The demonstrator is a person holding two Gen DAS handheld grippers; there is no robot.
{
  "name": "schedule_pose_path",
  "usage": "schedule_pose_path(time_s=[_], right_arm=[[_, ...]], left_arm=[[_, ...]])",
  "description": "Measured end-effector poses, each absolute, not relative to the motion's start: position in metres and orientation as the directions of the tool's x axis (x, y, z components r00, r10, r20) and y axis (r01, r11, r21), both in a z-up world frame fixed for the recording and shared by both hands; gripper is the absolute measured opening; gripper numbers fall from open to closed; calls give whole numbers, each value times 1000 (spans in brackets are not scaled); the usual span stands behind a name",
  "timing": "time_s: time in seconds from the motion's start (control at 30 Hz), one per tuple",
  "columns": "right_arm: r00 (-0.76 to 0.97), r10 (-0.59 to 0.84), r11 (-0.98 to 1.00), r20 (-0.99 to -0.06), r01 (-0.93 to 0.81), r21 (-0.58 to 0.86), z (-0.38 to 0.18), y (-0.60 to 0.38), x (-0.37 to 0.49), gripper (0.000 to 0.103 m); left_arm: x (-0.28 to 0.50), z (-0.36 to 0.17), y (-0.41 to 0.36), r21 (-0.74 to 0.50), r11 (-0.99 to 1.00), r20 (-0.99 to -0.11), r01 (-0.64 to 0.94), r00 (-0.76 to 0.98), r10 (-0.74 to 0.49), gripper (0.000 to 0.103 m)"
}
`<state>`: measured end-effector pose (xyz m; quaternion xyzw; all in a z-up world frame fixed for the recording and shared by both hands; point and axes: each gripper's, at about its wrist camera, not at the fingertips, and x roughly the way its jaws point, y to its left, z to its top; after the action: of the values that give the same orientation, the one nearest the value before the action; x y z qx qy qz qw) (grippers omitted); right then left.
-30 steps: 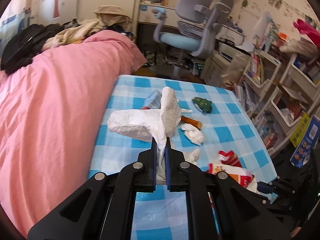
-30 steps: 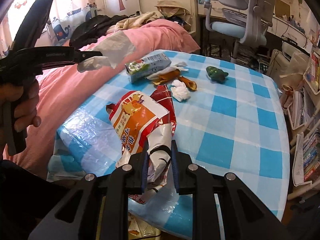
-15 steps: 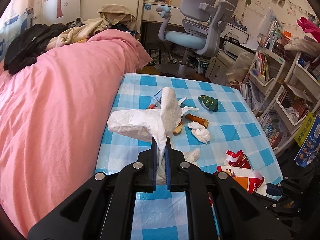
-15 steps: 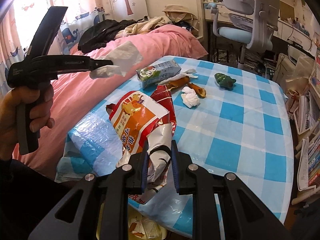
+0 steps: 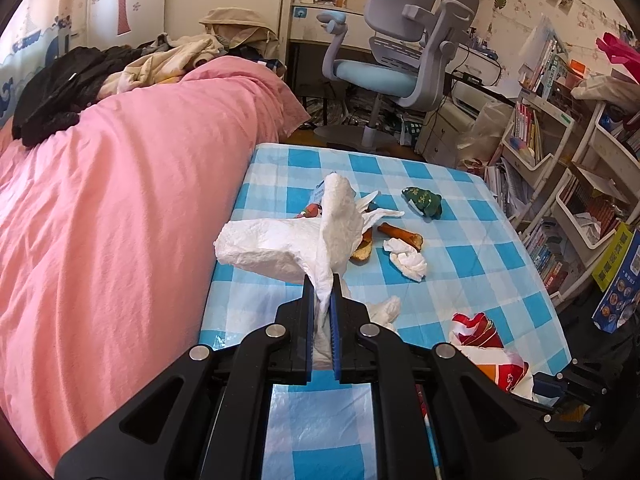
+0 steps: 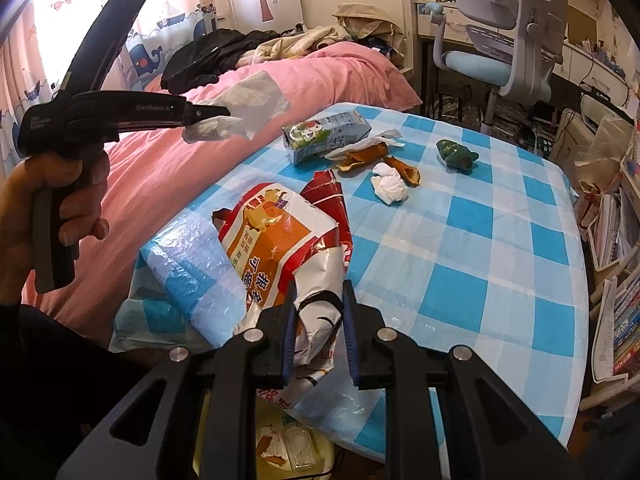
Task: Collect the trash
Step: 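Carry the wrapper in the right tool and napkin in the left tool to the bucket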
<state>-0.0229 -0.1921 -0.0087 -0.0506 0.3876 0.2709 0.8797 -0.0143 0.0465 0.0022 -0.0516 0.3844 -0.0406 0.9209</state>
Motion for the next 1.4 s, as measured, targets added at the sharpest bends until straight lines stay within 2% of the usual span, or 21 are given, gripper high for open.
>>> schedule_pose_path(time_s=[0.73, 1.03, 1.4], right_arm=[[509, 479, 808, -715, -573, 134, -18, -181, -26, 22], [470, 477, 797, -743, -588, 139, -26, -180, -40, 22], [418, 469, 789, -778, -594, 156, -43, -172, -84, 22]], left_arm=[[-12, -11, 40, -65, 997, -724, 51, 684, -82, 6], [-41, -13, 32, -77, 994, -713, 81, 692, -112, 6], [-94, -28, 25, -84, 992, -743, 94, 657, -126, 6]])
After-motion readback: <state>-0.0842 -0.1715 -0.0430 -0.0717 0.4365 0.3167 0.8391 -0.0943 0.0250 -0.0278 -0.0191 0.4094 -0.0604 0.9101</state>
